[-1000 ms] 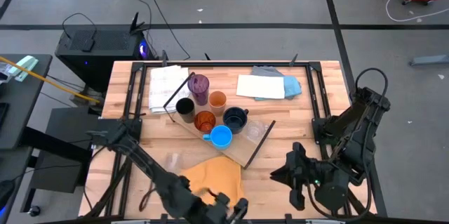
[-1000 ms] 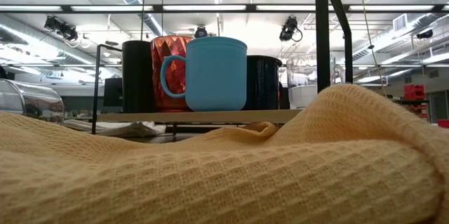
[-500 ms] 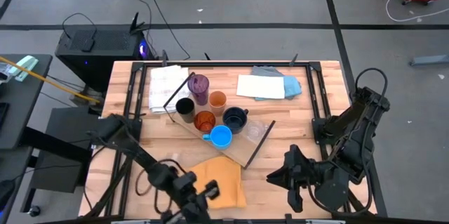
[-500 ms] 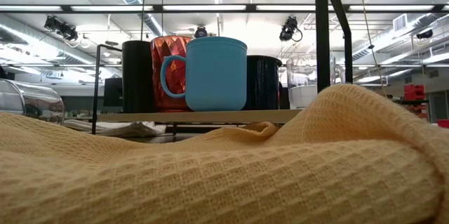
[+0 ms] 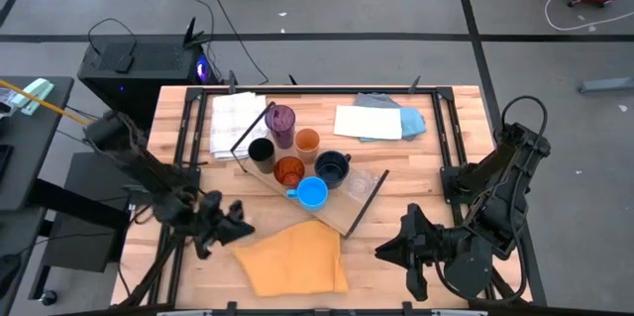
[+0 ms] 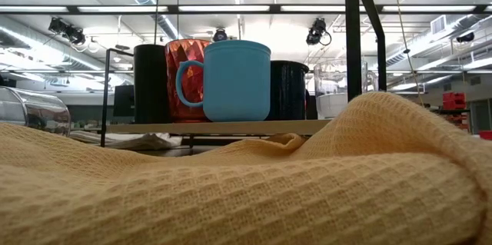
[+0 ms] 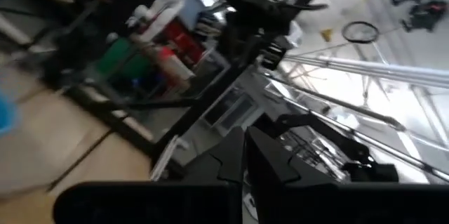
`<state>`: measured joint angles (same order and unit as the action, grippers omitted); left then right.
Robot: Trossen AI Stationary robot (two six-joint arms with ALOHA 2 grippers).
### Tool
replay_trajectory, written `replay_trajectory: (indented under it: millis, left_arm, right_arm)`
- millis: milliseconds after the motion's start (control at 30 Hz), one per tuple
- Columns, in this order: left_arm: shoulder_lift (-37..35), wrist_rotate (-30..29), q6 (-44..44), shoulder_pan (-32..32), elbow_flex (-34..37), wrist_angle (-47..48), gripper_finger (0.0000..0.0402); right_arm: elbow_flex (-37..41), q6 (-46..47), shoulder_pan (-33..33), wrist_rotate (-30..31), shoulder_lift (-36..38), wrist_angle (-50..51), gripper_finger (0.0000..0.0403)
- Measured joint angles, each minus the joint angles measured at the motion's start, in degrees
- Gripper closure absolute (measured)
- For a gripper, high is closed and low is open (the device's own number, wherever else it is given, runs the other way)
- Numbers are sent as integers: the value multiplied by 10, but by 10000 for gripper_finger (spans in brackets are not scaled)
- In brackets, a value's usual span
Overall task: Stack small to large cups/mugs on shelf
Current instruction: Put the transparent mug on the shelf
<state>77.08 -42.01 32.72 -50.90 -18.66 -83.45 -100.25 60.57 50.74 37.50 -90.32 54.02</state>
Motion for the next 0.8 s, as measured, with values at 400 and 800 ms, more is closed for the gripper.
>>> replay_trajectory:
  millis: [400,800]
  left_arm:
    - [-190,-147,287,-100,58,395,380]
    - [-267,-103,677,-103,-68,984,386]
  right_arm:
    - [0,-55,-25,0,0,0,352]
    - [0,-104,-59,-27,0,3,352]
